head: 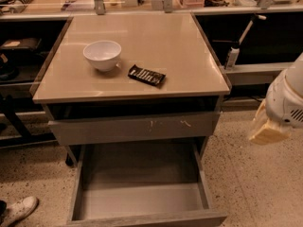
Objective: Close middle drawer
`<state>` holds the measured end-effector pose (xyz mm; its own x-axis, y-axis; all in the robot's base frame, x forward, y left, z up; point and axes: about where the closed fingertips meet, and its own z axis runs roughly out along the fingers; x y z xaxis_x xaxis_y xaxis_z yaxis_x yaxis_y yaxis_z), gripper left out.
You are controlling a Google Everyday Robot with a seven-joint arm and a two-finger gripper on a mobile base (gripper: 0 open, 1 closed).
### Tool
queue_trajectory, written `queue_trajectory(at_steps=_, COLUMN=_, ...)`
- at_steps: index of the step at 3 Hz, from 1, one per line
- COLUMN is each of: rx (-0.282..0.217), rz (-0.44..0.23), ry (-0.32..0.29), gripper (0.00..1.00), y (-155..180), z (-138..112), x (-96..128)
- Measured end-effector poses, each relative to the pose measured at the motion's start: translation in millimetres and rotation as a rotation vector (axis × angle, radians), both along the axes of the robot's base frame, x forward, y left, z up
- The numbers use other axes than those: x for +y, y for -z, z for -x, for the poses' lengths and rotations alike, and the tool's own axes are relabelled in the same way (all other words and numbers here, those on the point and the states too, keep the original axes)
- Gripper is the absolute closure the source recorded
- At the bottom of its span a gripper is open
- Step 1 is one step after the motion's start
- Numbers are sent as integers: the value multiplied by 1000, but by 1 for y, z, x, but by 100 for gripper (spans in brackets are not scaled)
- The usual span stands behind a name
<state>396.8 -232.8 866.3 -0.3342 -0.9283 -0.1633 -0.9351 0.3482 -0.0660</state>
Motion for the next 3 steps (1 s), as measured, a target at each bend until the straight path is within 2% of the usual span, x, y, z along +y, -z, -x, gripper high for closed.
queue_trajectory(at_steps=1, rx=114, rz=-6, ry=21, gripper=100, y=52, z=18, x=-10)
queue_trajectory(at_steps=2, rx=114, rz=-7, ry=21, gripper=100, y=52, z=18, x=-10)
queue_trajectory(at_steps=3, rx=160, rz=-30, ry=41, gripper=100, y=86, z=27, x=-10)
